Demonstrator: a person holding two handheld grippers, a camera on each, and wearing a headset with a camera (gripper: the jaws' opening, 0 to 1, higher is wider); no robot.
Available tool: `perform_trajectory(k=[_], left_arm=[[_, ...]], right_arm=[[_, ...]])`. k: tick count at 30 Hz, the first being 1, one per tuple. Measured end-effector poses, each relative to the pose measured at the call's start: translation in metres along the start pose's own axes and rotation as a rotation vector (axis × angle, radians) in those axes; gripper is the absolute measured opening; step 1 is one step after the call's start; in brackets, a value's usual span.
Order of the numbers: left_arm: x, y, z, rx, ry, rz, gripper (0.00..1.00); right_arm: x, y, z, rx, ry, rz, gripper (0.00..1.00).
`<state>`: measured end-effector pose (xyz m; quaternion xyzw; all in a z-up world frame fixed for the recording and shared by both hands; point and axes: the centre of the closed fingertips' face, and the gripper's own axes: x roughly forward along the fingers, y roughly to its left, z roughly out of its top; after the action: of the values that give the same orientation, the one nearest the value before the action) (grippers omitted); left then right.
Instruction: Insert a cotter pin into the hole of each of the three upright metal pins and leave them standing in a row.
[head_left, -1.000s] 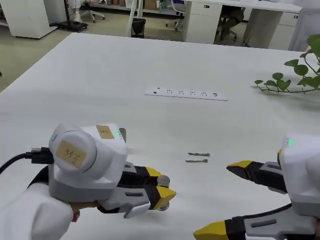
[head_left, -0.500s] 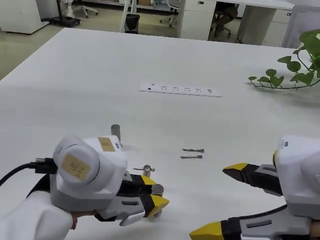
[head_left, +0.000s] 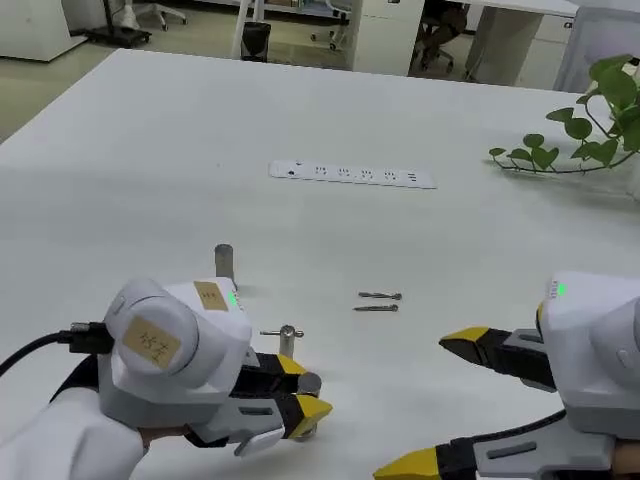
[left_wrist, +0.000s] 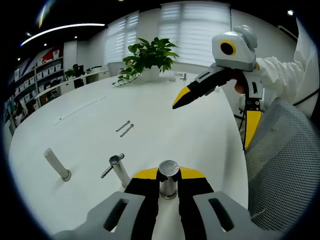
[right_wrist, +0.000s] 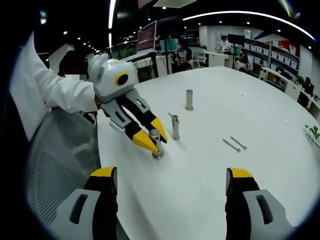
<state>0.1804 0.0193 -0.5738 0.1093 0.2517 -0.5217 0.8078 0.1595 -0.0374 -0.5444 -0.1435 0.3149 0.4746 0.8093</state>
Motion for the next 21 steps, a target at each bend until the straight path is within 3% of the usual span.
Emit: perform_trajectory(k=[7, 11, 15, 19, 21], left_arm=[[0.0014, 0.0015, 0.0004, 0.018, -0.005, 0.0, 0.1], [0.0015, -0.0007, 0.0001, 0.051, -0.049, -0.001, 0.1], [0.0012, -0.0017, 0.001, 0.043, -0.061, 0.001, 0.1], [0.0005, -0.0018, -0.0004, 0.039, -0.053, -0.011, 0.11], [-0.0002, -0.0031, -0.0026, 0.039, -0.042, -0.02, 0.16]], right_arm=[[0.0004, 0.0009, -0.0002, 0.001, -0.006, 0.005, 0.87], [0.0005, 0.0022, -0.0004, -0.005, -0.004, 0.01, 0.87], [-0.0001, 0.0003, -0.0005, -0.005, -0.004, 0.001, 0.86], [0.0001, 0.0016, -0.0003, -0.007, -0.004, 0.002, 0.86], [-0.0001, 0.0029, -0.0002, -0.01, -0.005, 0.003, 0.87]])
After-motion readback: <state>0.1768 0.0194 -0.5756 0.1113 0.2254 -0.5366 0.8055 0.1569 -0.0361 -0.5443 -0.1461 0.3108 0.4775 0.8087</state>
